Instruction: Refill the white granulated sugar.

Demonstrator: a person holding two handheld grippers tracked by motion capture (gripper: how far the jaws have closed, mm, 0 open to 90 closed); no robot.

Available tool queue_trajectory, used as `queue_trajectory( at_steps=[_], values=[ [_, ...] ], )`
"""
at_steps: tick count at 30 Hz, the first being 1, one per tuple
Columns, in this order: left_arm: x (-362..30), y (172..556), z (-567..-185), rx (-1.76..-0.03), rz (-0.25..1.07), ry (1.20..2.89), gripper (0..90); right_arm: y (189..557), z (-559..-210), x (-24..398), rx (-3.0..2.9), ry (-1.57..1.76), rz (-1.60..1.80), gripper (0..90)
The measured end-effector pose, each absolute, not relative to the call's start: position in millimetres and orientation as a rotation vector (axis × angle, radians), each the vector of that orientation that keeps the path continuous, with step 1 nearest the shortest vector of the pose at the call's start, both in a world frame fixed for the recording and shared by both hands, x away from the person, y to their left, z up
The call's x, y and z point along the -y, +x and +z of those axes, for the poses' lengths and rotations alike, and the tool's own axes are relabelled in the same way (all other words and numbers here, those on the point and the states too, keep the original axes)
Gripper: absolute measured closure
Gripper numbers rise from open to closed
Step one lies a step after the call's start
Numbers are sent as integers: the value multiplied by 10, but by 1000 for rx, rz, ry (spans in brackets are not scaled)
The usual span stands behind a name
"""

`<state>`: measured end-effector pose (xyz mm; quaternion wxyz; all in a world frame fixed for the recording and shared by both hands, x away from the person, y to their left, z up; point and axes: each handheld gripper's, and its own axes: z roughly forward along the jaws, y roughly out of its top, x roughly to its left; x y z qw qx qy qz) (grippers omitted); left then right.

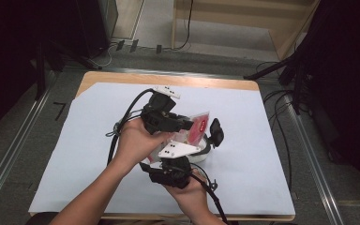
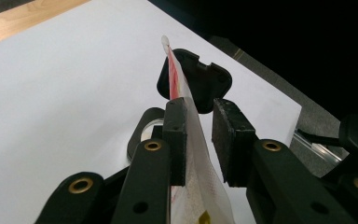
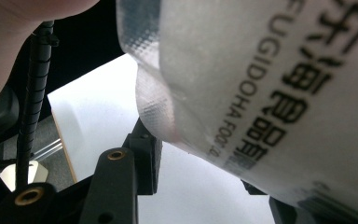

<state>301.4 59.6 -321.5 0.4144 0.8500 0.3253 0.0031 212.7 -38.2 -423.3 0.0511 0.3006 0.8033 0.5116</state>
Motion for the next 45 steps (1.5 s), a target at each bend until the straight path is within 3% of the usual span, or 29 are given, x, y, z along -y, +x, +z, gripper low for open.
queue_trajectory(
  at_steps=[45],
  values=[
    [-581, 3017, -3169, -816, 9, 2145, 751, 2130, -4198, 377, -2441, 930, 1574, 572]
  ],
)
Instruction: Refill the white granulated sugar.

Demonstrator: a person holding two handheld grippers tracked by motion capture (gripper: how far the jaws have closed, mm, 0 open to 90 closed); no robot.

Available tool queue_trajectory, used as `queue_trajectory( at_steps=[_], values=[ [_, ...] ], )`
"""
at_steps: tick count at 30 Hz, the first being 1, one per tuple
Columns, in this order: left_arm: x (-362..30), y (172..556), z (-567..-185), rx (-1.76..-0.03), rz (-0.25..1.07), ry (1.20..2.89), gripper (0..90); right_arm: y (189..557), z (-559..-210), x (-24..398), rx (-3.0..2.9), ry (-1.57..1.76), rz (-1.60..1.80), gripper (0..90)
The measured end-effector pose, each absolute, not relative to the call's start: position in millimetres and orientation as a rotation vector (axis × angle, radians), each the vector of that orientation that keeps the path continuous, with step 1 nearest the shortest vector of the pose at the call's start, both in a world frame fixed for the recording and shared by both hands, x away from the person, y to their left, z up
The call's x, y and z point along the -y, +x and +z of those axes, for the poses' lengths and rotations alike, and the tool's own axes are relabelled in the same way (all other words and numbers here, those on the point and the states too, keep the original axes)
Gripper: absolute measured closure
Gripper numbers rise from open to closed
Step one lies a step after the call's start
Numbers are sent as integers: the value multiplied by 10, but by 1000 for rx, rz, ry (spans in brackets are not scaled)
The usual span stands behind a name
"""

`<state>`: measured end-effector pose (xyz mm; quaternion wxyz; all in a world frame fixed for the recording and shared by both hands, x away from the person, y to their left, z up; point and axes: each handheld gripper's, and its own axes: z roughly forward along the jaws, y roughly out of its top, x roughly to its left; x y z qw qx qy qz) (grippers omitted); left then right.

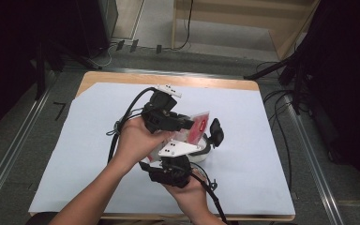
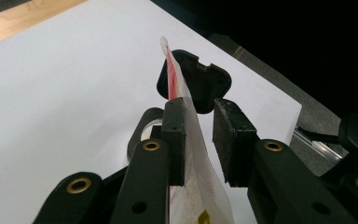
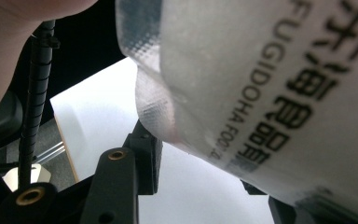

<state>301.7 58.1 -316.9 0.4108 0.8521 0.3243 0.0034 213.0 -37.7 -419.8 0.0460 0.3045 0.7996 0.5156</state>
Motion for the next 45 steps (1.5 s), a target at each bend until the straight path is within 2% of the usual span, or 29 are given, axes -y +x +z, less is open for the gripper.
queue_trajectory(
  at_steps=[45],
  values=[
    [-568, 3007, -3177, -805, 26, 2140, 758, 2128, -4228, 380, -2424, 911, 1566, 571]
  ],
)
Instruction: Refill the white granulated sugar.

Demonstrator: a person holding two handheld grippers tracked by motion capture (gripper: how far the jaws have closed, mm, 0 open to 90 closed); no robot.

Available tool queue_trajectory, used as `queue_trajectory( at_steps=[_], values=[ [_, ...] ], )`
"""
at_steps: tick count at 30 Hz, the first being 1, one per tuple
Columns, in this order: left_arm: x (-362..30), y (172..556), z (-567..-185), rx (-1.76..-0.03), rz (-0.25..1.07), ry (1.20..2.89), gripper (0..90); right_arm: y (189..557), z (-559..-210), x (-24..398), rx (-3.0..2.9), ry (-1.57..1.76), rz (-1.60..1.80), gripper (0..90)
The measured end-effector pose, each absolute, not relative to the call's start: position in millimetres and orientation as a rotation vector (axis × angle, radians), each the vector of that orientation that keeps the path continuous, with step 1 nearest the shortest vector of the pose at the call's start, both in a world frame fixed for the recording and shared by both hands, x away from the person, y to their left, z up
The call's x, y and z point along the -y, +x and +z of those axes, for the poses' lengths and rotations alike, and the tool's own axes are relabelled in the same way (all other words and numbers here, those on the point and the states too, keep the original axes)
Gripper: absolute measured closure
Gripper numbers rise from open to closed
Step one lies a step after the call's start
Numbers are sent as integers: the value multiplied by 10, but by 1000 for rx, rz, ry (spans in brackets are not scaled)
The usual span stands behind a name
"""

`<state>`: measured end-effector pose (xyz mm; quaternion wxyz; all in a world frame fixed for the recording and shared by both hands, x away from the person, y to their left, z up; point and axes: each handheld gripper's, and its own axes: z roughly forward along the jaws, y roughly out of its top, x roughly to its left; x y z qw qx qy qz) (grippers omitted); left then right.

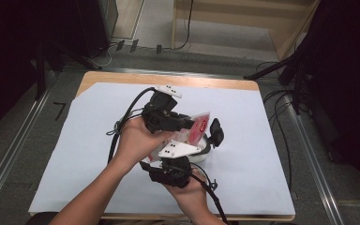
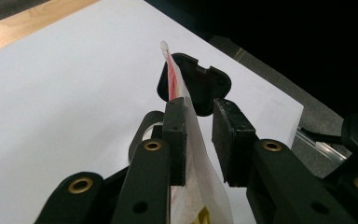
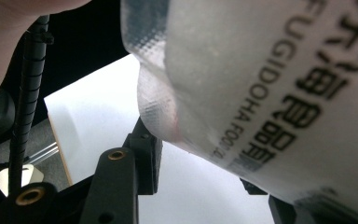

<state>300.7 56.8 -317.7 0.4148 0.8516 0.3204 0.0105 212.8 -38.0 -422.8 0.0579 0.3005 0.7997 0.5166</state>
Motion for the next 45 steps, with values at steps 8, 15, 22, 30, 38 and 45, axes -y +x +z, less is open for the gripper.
queue_trajectory(
  at_steps=[8, 15, 22, 30, 38, 45],
  values=[
    [-570, 3005, -3172, -802, 25, 2135, 759, 2124, -4220, 379, -2423, 912, 1564, 571],
    [-570, 3004, -3170, -801, 32, 2135, 767, 2123, -4216, 378, -2422, 914, 1563, 571],
    [-565, 3004, -3174, -805, 35, 2137, 771, 2122, -4217, 378, -2424, 923, 1559, 571],
    [-565, 3003, -3173, -804, 35, 2138, 770, 2122, -4217, 378, -2425, 922, 1560, 571],
    [-565, 3002, -3174, -803, 35, 2139, 772, 2119, -4220, 376, -2423, 922, 1561, 571],
    [-559, 2989, -3165, -792, 46, 2142, 772, 2116, -4219, 376, -2416, 918, 1563, 571]
  ],
)
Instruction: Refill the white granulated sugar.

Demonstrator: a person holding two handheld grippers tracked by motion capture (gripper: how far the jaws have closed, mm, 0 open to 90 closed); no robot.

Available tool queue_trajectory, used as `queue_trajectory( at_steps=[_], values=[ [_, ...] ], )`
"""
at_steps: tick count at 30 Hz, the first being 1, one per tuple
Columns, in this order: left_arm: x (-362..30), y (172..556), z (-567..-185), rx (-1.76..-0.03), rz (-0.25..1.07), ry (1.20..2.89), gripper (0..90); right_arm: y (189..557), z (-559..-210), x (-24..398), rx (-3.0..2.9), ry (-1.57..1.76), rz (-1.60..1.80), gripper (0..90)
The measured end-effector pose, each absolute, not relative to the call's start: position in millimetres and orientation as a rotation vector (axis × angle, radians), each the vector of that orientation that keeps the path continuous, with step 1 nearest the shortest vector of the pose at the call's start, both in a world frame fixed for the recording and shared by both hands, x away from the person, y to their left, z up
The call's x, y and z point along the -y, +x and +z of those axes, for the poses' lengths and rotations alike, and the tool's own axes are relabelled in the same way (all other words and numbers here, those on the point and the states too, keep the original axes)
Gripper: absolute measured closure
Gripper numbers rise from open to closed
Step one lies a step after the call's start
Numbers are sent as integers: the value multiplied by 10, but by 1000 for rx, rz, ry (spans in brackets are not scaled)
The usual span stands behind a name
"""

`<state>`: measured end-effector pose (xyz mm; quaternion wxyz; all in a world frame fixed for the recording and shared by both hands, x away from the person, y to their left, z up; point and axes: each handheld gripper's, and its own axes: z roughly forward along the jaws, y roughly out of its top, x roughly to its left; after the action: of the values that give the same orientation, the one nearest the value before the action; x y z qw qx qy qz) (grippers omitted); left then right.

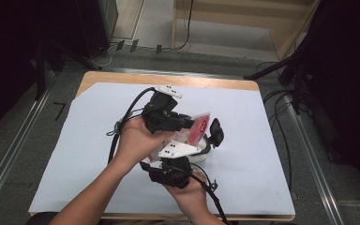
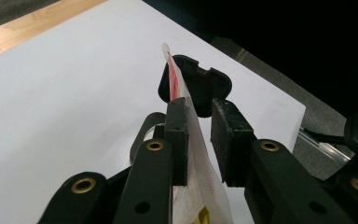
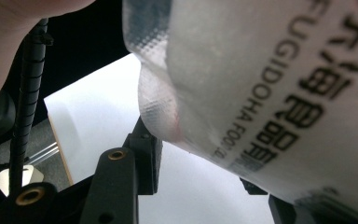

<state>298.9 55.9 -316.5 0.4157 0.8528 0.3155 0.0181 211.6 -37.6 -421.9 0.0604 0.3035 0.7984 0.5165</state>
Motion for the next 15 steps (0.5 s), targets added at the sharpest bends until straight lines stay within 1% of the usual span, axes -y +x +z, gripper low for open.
queue_trajectory(
  at_steps=[15],
  values=[
    [-586, 2983, -3125, -790, 45, 2131, 767, 2103, -4190, 373, -2409, 910, 1572, 573]
  ],
)
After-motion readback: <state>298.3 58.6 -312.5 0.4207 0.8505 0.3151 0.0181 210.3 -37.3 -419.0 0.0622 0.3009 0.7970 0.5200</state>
